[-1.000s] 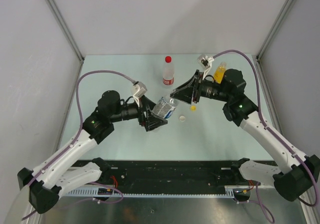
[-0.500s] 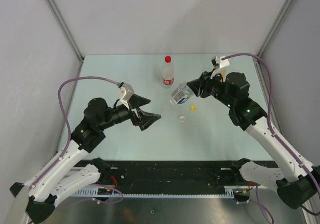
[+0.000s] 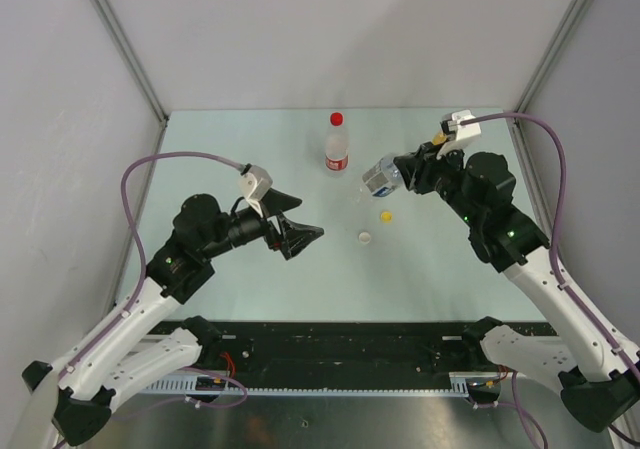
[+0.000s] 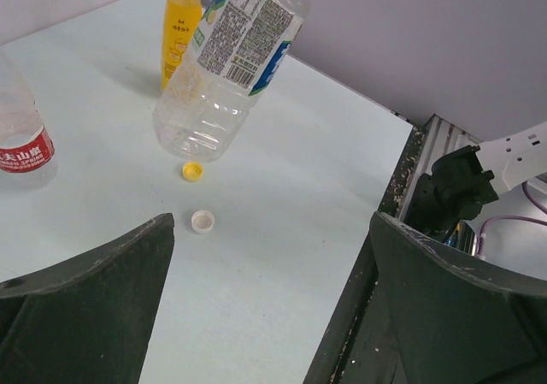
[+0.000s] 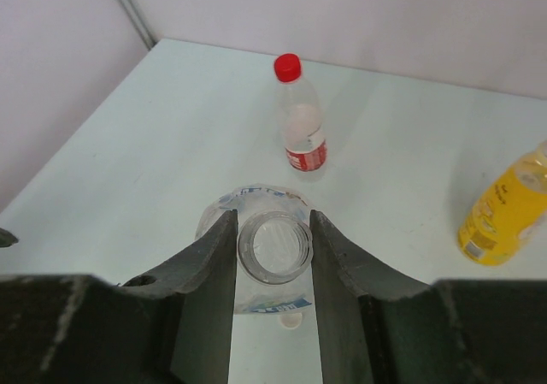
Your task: Unscrew the bottle caps
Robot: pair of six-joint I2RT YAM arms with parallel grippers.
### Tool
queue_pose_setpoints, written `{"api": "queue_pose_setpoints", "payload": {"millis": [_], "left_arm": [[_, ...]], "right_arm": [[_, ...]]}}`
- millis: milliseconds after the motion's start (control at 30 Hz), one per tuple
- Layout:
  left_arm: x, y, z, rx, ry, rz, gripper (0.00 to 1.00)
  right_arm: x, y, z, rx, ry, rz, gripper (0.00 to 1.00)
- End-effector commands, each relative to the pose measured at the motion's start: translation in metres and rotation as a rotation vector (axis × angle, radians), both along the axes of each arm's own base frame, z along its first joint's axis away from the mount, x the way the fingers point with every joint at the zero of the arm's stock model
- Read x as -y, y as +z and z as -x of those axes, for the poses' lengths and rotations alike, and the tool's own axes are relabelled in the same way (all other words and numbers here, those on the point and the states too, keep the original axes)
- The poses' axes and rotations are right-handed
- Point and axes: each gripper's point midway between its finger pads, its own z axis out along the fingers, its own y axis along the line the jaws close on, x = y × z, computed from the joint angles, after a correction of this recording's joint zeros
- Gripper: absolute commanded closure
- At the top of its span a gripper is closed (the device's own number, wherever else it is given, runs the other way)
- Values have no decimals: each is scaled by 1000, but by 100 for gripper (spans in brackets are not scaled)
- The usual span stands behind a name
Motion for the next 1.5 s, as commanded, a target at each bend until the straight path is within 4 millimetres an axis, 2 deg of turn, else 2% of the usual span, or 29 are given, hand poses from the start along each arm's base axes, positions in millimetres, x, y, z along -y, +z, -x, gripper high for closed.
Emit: {"api": "queue_pose_setpoints", "payload": {"millis": [0,300,633,800,933,1133,1233,1467], "left_arm": [[1,1,-3,28,7,-3,1],[4,-12,-8,5,7,-31,0],[7,-21,-10,-8,-3,-51,1],[13,-22,-8,-22,-44,-55,0],[15,-22,-9,-23,-50,-57,1],[18,-23,-8,-28,-65,-62,1],[19,-25,-8,-42,-75,-63,1],[19,-27,-6,-52,-78,-60,1]], "right_arm": [[21,6,-12,17,-141,20,100],[57,-29,-43,-51,-388,149,100],[96,-82,-71,-223,-502,192,100],[115,-116,-77,-303,-593,255,100],[122,-144,-76,-319,-634,263,100],[122,-160,-67,-295,-633,268,99],[122,-162,-64,-292,-635,279,92],[112,-158,-61,-282,-579,273,55]]}}
